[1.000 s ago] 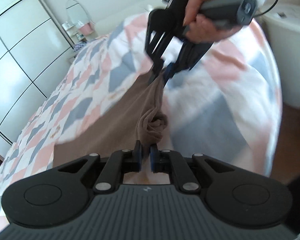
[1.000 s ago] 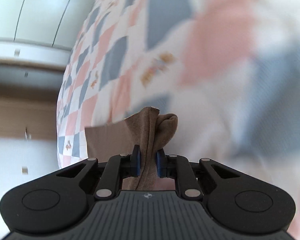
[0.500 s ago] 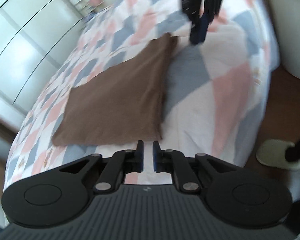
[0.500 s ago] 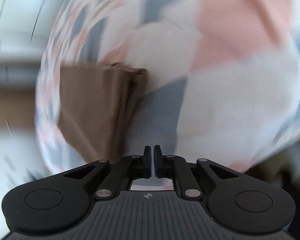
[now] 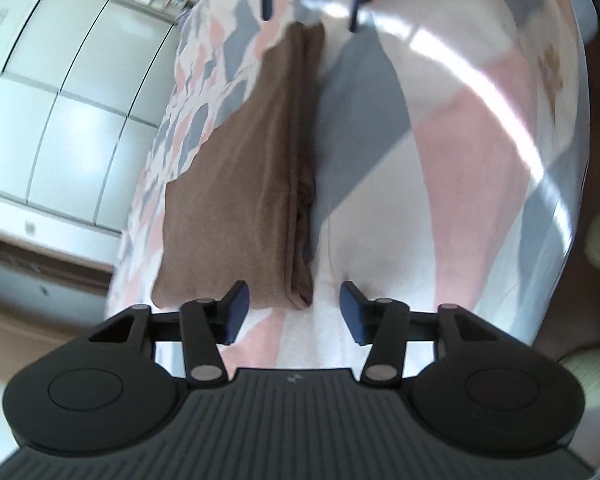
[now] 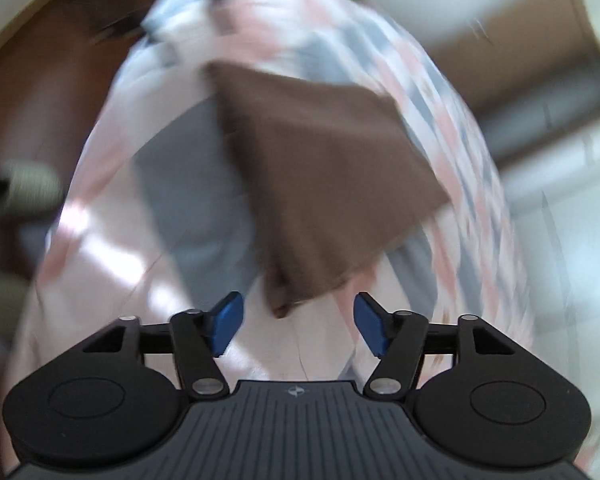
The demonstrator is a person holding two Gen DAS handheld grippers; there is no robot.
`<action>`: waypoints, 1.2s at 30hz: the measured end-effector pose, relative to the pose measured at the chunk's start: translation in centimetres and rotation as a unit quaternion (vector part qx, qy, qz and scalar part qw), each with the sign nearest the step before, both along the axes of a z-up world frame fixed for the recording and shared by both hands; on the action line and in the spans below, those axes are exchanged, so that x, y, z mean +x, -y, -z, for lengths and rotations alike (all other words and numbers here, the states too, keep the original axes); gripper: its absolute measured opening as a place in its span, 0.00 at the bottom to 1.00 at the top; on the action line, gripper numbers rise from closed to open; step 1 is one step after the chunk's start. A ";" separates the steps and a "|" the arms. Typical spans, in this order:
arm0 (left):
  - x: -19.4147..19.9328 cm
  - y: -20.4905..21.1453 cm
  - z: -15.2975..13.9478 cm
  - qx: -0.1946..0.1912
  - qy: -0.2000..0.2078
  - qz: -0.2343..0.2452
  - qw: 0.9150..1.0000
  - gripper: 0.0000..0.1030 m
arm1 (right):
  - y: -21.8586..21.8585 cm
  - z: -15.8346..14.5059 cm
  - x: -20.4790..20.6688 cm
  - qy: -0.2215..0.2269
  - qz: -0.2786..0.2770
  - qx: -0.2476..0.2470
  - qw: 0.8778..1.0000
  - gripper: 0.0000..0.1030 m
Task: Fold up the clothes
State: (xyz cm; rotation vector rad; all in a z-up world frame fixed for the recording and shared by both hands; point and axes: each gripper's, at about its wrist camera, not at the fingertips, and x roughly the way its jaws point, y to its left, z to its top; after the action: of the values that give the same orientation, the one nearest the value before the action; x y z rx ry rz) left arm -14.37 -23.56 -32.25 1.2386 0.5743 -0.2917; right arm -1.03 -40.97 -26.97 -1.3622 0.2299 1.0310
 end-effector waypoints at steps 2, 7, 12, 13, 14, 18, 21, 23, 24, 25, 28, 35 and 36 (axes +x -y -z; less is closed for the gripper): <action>0.3 -0.6 1.1 0.030 0.005 0.014 0.999 0.47 | 1.3 2.0 -0.1 0.055 -0.047 -0.004 0.997 0.67; 0.9 -2.3 2.5 0.095 0.020 0.074 0.993 0.51 | 3.0 3.9 2.7 0.089 -0.103 -0.001 0.991 0.65; 2.7 -4.4 1.3 0.099 0.029 0.067 0.992 0.52 | 3.0 3.8 4.7 0.102 -0.162 0.013 0.981 0.58; 3.0 -4.7 1.7 0.108 0.027 0.075 0.991 0.52 | 2.8 3.7 5.3 0.103 -0.167 0.017 0.980 0.58; 3.1 -5.0 2.3 0.121 0.025 0.091 0.988 0.52 | 2.6 3.8 5.8 0.104 -0.172 0.016 0.979 0.58; 3.0 -5.3 4.4 0.144 0.033 0.153 0.977 0.51 | 3.0 5.1 6.5 0.105 -0.226 -0.002 0.968 0.58; 3.1 -5.4 5.2 0.152 0.048 0.178 0.971 0.51 | 3.2 6.0 6.2 0.129 -0.274 0.003 0.953 0.58; 3.3 -5.6 5.7 0.158 0.054 0.192 0.967 0.51 | 3.3 6.4 6.5 0.139 -0.293 0.013 0.946 0.61; 3.6 -5.8 5.9 0.161 0.056 0.200 0.965 0.51 | 3.2 6.6 6.7 0.142 -0.301 0.017 0.943 0.62; 3.8 -5.9 6.0 0.163 0.057 0.207 0.963 0.51 | 3.2 6.7 6.9 0.146 -0.310 0.021 0.939 0.62; 4.2 -6.1 5.8 0.157 0.054 0.216 0.962 0.48 | 3.1 7.3 7.5 0.155 -0.338 0.021 0.928 0.62; 5.3 -5.6 4.2 0.108 0.004 0.219 0.970 0.07 | 1.6 7.7 8.6 0.145 -0.388 0.003 0.910 0.38; 5.7 -5.5 3.3 0.089 -0.009 0.210 0.974 0.06 | 1.3 7.5 8.7 0.131 -0.387 -0.003 0.913 0.31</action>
State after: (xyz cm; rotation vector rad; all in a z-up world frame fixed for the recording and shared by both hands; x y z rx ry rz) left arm -8.67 -18.03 -35.54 1.5298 0.3533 -0.6180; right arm 7.69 -42.31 -34.50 -1.6180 -0.5573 1.4658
